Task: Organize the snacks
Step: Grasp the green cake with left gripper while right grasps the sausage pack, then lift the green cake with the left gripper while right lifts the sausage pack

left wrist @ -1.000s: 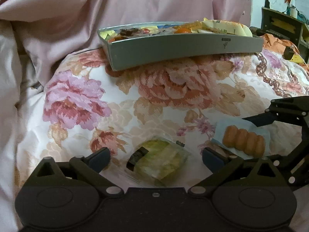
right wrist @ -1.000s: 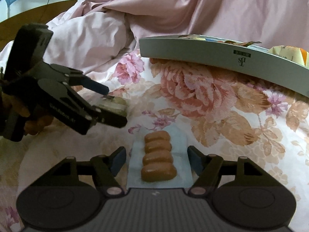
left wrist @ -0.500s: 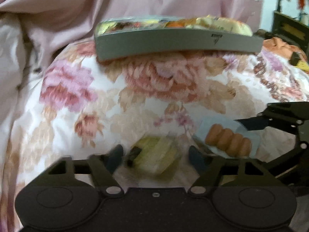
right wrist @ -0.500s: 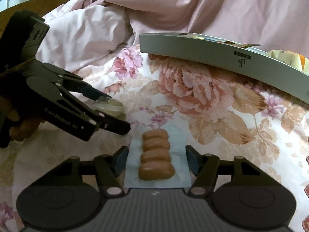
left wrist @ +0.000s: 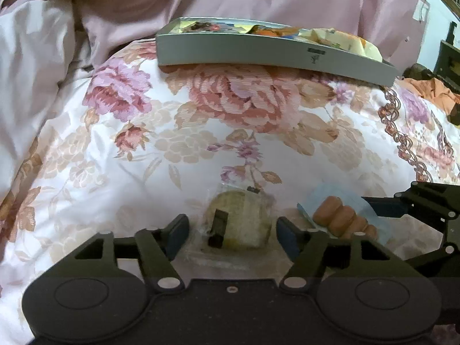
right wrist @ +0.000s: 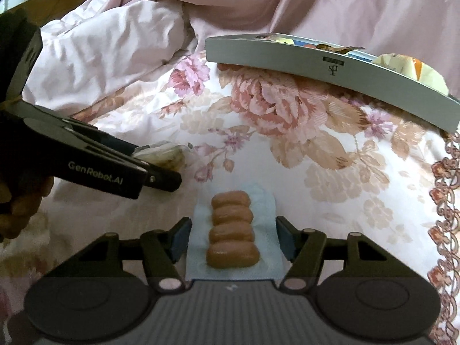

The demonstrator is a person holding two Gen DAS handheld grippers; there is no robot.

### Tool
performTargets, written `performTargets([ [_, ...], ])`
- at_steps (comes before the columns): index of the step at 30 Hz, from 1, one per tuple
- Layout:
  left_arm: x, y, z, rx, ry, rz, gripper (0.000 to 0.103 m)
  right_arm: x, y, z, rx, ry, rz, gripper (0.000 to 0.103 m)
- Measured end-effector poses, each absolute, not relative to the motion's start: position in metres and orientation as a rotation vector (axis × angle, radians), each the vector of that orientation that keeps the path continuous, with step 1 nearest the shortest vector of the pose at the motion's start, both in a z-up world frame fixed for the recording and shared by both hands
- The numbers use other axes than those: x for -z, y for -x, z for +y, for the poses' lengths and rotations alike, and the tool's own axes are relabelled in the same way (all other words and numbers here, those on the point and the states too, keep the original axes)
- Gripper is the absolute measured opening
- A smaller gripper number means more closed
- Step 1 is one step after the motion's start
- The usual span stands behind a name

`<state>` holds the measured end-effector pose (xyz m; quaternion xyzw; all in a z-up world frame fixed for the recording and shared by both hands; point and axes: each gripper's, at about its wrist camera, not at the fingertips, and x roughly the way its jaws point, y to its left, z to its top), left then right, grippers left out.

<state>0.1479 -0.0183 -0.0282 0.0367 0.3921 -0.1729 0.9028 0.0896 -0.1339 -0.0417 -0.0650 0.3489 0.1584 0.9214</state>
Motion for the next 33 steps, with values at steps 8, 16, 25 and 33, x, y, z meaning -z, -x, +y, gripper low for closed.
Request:
performTargets([
  [8, 0.037, -0.158, -0.019, 0.367, -0.115, 0.772, 0.079, 0.051, -0.084, -0.130, -0.306, 0.141, 0.673, 0.082],
  [16, 0.035, -0.153, -0.027, 0.350, -0.169, 0.767, 0.059, 0.055, -0.084, -0.127, -0.297, 0.129, 0.661, 0.072],
  [25, 0.031, -0.145, -0.034, 0.297, -0.166, 0.771, 0.052, 0.052, -0.080, -0.124, -0.275, 0.165, 0.632, 0.064],
  [33, 0.031, -0.144, -0.034, 0.277, -0.146, 0.761, 0.052, 0.050, -0.079, -0.120, -0.249, 0.229, 0.599, 0.062],
])
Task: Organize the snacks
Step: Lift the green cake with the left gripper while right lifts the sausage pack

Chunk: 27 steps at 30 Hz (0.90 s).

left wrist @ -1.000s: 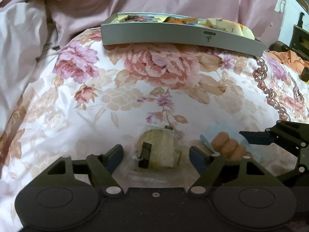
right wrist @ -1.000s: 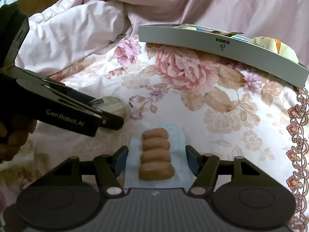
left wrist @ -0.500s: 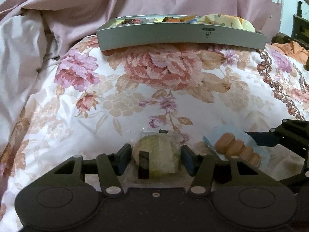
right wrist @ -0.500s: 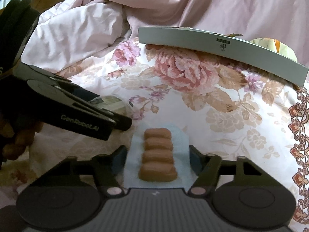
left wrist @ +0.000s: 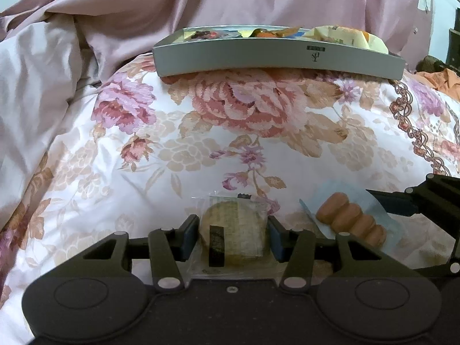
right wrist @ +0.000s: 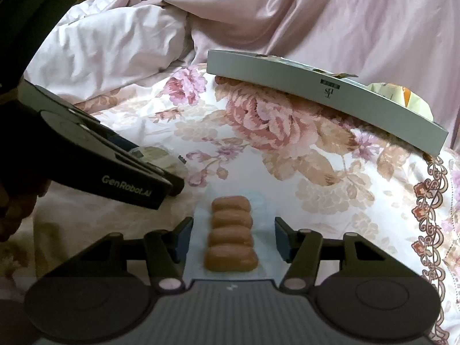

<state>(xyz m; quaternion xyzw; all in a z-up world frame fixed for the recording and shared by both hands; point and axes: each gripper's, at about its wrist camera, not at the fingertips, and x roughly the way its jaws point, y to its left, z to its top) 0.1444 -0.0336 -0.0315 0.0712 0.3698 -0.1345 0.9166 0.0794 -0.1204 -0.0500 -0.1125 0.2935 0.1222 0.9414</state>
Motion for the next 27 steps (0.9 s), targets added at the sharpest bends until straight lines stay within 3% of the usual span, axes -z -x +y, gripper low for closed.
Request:
performTargets([
  [27, 0.0277, -0.1446, -0.0332, 0.270, -0.113, 0.741, 0.051, 0.0513, -0.0732, -0.1121, -0.211, 0.424, 0.484, 0.062],
])
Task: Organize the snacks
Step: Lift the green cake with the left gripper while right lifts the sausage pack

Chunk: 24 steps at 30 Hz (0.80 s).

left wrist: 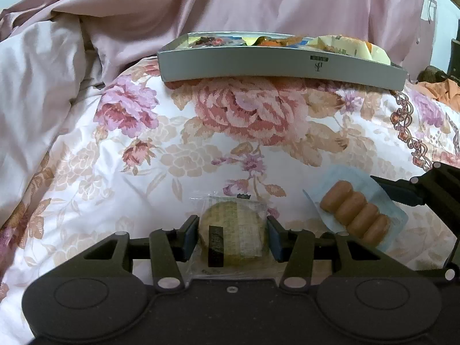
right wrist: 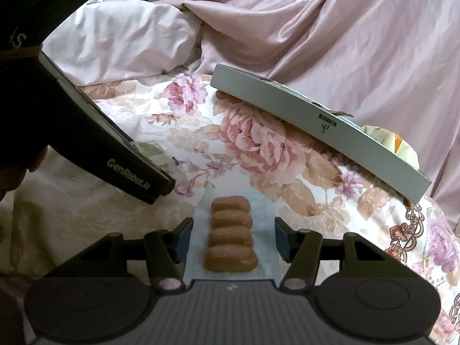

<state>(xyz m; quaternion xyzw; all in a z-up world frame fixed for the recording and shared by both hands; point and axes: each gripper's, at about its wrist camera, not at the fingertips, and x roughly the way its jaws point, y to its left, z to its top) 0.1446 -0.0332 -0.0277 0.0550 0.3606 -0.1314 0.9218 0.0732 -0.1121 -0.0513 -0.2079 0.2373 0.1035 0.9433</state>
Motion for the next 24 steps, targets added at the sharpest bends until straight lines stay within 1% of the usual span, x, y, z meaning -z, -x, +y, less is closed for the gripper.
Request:
performTargets([
  [8, 0.0275, -0.1432, -0.0342, 0.273, -0.102, 0.727, 0.051, 0.0520, -0.0731, -0.1124, -0.211, 0.426, 0.486, 0.062],
  [24, 0.0183, -0.1405, -0.0321, 0.261, -0.056, 0.671, 0.051, 0.0497, -0.0719, -0.1121, -0.189, 0.476, 0.432, 0.062],
])
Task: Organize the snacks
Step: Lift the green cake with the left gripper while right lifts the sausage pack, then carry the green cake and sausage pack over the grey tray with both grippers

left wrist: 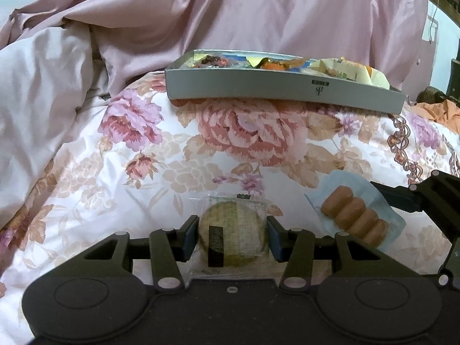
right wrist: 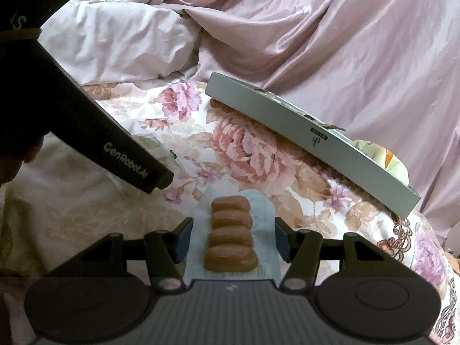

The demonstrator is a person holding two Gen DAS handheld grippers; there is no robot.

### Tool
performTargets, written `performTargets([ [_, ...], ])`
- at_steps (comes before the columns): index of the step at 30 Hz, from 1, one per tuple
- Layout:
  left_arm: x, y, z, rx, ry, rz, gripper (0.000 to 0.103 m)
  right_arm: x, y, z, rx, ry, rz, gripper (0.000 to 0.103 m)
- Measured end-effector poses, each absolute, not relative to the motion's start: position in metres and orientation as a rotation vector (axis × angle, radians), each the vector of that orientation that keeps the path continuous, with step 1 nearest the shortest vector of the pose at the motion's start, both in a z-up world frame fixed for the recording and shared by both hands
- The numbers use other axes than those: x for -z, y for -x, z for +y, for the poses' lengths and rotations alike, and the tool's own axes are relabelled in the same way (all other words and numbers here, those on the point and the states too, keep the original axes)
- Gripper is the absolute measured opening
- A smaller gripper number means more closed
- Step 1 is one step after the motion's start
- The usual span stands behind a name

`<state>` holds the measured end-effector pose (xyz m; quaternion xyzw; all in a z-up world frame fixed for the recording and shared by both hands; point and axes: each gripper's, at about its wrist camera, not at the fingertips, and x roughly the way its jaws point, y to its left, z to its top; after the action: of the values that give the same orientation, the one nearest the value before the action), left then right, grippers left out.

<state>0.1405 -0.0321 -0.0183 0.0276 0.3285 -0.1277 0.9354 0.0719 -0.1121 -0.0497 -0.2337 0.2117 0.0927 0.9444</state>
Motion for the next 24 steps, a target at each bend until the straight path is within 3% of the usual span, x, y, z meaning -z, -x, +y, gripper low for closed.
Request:
performTargets([
  [24, 0.000, -0.161, -0.032, 0.244, 0.023, 0.620, 0.051, 0.037, -0.086, -0.121, -0.146, 0.505, 0.358, 0.063],
])
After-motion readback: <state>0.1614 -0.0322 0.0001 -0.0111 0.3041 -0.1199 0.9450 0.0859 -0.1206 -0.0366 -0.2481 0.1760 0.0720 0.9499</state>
